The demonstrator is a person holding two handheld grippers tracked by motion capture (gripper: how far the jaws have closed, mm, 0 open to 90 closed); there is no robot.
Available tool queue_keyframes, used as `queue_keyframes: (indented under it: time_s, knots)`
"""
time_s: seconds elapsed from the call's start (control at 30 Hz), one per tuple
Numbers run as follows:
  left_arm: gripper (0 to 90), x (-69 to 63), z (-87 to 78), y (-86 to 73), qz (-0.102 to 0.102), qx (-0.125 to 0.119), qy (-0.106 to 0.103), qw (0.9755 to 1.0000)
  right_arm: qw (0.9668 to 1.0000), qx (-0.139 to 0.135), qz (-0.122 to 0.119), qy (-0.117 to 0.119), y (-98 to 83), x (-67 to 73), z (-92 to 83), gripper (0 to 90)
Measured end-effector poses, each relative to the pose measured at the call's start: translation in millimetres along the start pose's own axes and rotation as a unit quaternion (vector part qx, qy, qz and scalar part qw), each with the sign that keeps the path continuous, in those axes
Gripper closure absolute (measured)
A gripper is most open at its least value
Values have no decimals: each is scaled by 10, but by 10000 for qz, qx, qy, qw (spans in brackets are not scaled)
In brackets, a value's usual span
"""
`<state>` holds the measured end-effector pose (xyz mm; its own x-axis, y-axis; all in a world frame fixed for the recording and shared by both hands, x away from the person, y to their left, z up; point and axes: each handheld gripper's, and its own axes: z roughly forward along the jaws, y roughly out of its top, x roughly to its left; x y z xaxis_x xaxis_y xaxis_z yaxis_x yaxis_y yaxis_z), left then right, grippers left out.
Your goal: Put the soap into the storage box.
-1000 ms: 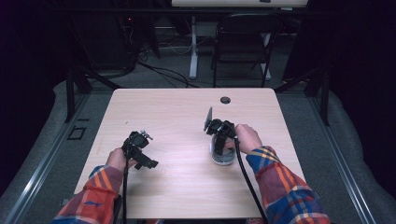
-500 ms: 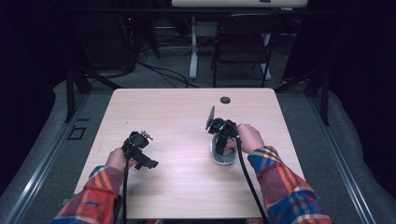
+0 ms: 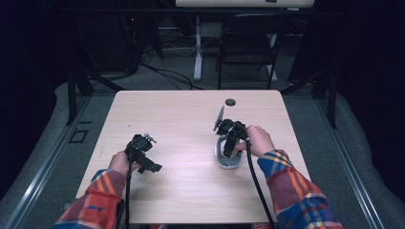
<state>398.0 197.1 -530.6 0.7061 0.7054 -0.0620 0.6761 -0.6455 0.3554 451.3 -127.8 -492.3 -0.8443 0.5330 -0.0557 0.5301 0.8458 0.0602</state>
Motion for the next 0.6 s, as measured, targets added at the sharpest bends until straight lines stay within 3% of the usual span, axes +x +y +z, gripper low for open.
queue_keyframes:
  time_s: [0.6]
  knots:
    - [0,-3,3,3,-2,1,-4,10000,9986,-395,342,-92,-422,-67,-291,102]
